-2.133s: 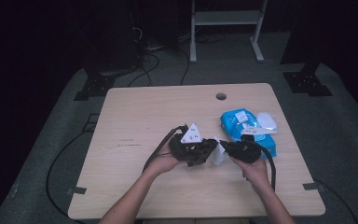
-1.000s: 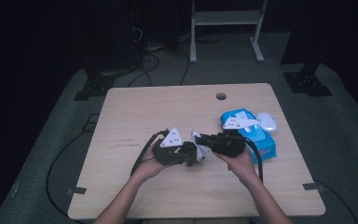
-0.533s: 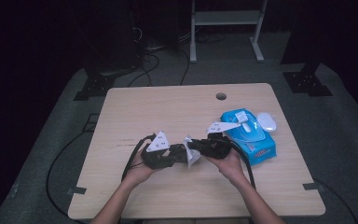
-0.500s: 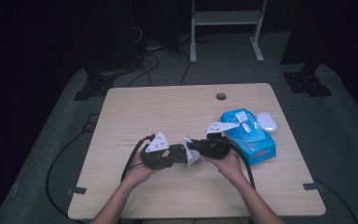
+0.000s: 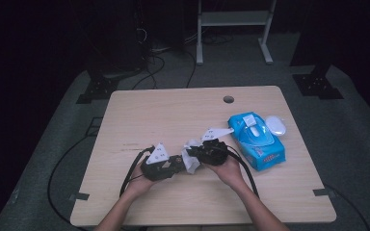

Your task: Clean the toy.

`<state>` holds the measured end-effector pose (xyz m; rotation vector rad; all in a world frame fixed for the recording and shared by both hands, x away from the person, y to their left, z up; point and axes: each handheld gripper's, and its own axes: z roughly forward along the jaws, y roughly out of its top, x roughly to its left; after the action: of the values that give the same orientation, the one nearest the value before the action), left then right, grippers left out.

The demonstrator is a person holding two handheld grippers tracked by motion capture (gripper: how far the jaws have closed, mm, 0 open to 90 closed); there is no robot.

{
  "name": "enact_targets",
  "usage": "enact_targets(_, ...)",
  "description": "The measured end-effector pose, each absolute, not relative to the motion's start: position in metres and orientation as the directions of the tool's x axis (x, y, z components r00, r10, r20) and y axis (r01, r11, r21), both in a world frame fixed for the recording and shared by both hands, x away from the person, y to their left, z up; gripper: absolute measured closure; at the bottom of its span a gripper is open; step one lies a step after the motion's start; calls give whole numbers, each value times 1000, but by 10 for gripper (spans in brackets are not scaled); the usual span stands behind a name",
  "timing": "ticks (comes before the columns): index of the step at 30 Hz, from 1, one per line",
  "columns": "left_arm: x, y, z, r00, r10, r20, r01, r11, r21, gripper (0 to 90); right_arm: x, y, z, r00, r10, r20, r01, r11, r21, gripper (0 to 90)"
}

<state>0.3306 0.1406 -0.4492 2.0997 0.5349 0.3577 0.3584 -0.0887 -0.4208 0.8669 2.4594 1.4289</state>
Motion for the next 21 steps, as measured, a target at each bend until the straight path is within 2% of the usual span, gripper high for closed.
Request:
enact_targets(7,331,141,-459,871,489,44,254,-526,812,654,360,-88,-424,-811,581,67,378,433,818,825)
enact_targets(11,333,141,-458,873,486,38,259,-529,808,655,363,-97,-423,-790,610,57,389,427,816,824)
enact_targets(18,340,130,-456,878,478,36,272,-558,784,591,355,-84,-425,-817,574,53,362,441,821,824)
enact_targets(21,340,130,-456,879,472,68,249,-576,779,621,354,-82,-425,-826,562,41,347,450,823,824)
